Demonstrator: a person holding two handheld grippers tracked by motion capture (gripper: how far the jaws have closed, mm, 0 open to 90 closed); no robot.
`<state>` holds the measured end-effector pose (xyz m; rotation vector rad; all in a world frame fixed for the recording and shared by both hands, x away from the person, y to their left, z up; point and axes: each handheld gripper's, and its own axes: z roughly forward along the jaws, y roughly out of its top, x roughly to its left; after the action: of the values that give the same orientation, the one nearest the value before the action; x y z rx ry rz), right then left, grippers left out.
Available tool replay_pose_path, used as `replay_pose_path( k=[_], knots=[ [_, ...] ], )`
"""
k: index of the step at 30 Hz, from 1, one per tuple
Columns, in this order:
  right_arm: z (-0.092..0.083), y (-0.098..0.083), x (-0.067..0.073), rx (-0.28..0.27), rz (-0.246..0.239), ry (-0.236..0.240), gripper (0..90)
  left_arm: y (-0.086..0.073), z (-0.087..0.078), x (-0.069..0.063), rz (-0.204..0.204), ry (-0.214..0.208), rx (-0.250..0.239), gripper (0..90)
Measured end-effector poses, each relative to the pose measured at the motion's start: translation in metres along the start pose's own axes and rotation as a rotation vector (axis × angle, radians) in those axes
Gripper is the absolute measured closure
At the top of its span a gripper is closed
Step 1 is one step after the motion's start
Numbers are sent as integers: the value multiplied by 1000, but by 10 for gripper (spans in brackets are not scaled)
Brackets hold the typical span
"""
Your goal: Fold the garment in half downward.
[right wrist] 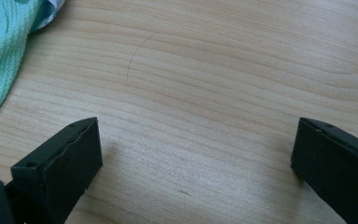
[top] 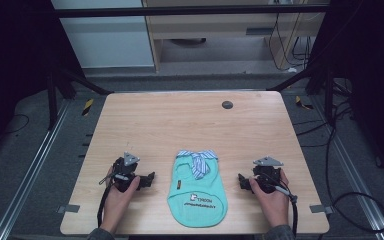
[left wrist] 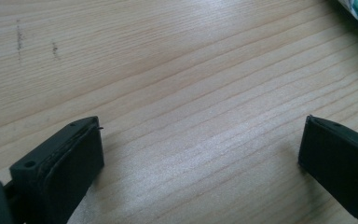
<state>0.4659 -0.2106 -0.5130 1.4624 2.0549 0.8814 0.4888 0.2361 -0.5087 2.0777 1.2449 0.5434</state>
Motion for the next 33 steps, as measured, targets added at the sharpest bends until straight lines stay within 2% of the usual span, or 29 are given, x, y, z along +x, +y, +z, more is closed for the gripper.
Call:
replay_pose_path(
  k=[6, 12, 19, 22, 25, 27, 29, 30, 31, 32, 33],
  knots=[
    [0, 0, 1, 2, -3, 14, 18, -1, -1, 0, -1, -1, 0, 0],
    [-1, -1, 2, 1, 0, 12, 18, -4, -4, 3, 24, -33, -6, 0],
    [-1, -1, 2, 1, 3, 10, 17, -5, -5, 3, 43, -43, -3, 0],
    [-1, -1, 3, 2, 3, 7, 18, -5, -7, 3, 46, -56, 6, 2],
    [-1, -1, 3, 2, -2, 3, 21, -4, -11, 4, 43, -66, -5, 30],
    [-2, -2, 3, -2, 6, 11, 41, -3, -13, 3, 45, -65, -9, 30],
    [-5, -3, 4, -26, 10, 1, 130, 2, -17, 0, 57, -42, -15, 27],
    [-5, -1, 5, -16, -13, 10, 135, 4, -18, -1, 81, -38, -12, 31],
    [-5, -1, 5, -16, -13, 10, 135, 4, -18, -1, 81, -38, -12, 31],
    [-7, 4, 9, -7, -66, 19, 181, 13, -20, -4, 117, -54, -6, 24],
    [-8, 7, 10, -5, -84, 16, 193, 20, -21, -5, 137, -61, -3, 25]
  ],
)
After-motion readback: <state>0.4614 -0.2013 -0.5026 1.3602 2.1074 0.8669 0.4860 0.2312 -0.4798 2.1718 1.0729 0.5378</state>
